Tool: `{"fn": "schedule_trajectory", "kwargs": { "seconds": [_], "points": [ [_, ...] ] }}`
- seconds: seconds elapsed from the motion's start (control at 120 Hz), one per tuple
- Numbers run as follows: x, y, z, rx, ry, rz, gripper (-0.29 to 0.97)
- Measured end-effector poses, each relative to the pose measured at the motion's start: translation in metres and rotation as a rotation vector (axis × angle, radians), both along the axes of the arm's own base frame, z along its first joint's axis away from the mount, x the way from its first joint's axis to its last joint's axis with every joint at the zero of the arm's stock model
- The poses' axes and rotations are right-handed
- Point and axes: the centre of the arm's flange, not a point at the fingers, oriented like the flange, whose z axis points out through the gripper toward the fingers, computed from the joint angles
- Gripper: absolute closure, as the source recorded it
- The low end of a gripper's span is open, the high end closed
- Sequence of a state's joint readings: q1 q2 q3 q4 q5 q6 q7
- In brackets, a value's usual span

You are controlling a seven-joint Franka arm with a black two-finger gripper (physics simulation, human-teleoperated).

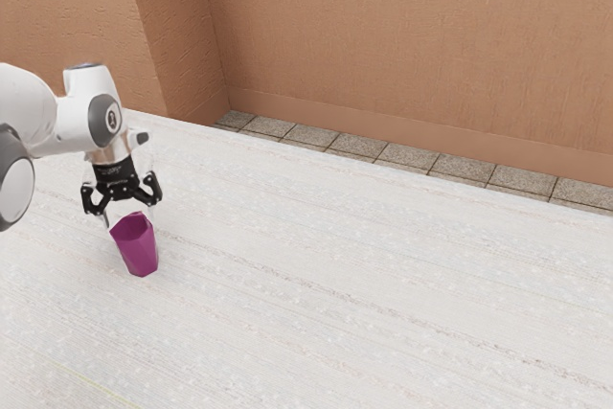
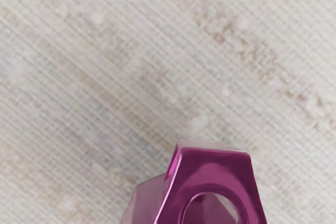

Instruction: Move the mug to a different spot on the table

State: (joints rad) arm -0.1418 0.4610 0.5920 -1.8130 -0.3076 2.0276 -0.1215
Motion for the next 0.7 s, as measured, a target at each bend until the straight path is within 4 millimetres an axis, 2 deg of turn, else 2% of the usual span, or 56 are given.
{"fn": "schedule_trajectory", "kwargs": {
  "seconds": [0.2,0.367,0.7],
  "points": [
    [-0.002,0.011,-0.003,-0.007,-0.033,-0.012,0.00],
    [0.000,0.011,-0.002,-0.045,-0.085,-0.058,0.00],
    [-0.009,0.011,-0.020,-0.089,-0.101,-0.145,0.00]
  ]
}}
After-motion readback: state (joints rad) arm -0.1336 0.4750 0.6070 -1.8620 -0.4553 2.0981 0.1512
